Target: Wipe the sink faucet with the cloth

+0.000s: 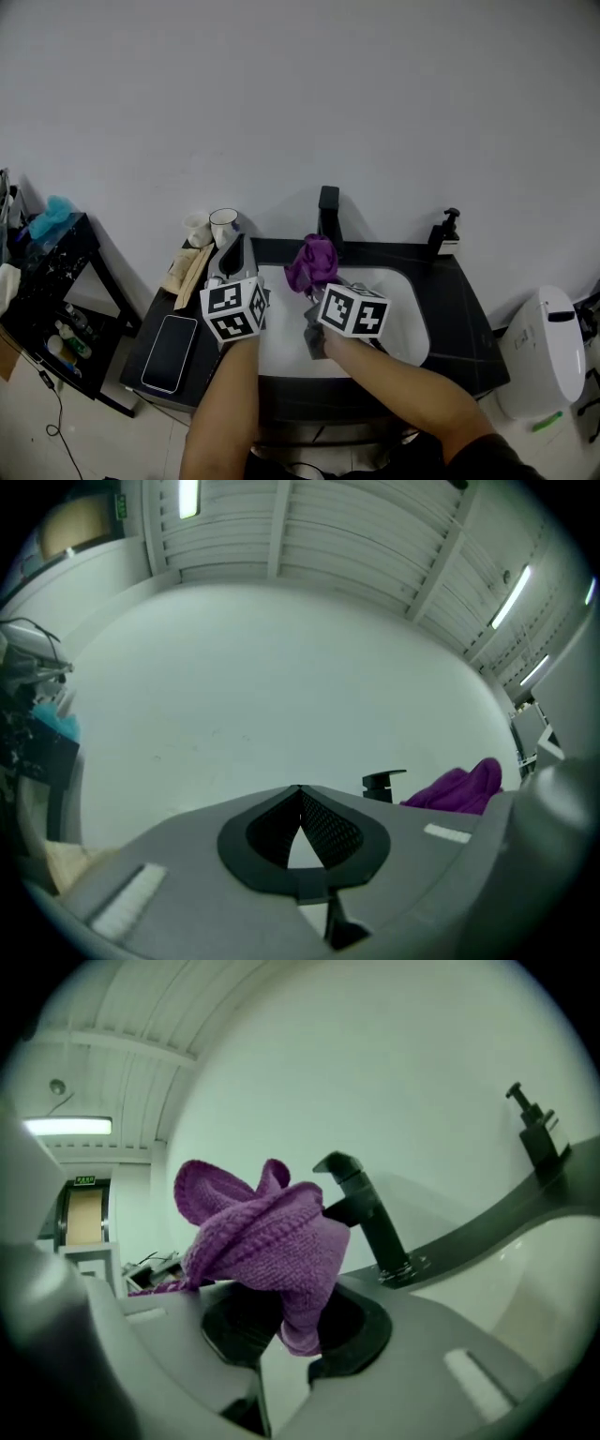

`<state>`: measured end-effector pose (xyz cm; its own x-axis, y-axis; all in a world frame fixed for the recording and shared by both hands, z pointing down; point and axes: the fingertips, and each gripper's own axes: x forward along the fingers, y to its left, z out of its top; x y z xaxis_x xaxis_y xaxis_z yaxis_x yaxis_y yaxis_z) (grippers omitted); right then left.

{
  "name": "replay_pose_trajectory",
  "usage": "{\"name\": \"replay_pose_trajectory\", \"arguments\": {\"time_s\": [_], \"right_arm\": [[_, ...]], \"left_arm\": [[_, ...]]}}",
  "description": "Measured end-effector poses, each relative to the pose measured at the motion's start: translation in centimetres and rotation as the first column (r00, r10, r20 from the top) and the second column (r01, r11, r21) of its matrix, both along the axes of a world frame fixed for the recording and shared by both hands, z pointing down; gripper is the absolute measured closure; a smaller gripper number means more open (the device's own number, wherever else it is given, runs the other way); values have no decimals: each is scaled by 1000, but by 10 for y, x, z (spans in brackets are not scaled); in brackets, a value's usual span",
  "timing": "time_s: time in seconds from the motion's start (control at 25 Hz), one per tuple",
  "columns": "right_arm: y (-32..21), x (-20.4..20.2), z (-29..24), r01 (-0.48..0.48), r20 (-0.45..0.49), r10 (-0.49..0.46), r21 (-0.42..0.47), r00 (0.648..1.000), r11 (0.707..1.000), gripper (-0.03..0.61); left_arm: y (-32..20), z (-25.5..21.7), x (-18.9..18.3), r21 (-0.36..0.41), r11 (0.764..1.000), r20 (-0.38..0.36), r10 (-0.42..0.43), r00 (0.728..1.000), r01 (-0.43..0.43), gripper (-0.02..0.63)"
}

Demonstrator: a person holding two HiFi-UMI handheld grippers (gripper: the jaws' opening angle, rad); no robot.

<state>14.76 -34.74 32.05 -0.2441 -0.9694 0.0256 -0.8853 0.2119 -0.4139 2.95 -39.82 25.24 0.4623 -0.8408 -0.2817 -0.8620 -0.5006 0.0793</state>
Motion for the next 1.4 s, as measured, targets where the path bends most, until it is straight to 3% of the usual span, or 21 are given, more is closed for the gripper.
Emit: {"name": "replay_pose_trajectory", "arguments": {"time_s": [0.2, 0.48, 0.56, 0.76, 1.08, 1.4], "right_arm": [[39, 56, -33, 0, -218, 19, 84, 976, 997, 506], [63, 105, -93, 17, -523, 155, 310, 838, 951, 506], [55, 122, -84, -25, -535, 188, 297, 824, 955, 506], [30, 151, -29, -147, -430, 221, 199, 875, 969, 506], [26, 131, 0, -29, -521, 95, 134, 848, 991, 508], [22, 134, 4, -39, -495, 89, 112, 864, 993, 508]], "left_arm": [[-9, 30, 20, -158, 982, -87, 94, 992, -107, 595], [1, 28, 42, -87, 990, 87, 118, 989, -110, 596], [7, 31, 50, -70, 991, 154, 127, 980, -117, 595], [9, 37, 64, -68, 989, 213, 142, 967, -130, 595], [12, 35, 75, -65, 989, 229, 146, 962, -135, 595], [4, 44, 65, -91, 991, 262, 119, 958, -98, 596]]}}
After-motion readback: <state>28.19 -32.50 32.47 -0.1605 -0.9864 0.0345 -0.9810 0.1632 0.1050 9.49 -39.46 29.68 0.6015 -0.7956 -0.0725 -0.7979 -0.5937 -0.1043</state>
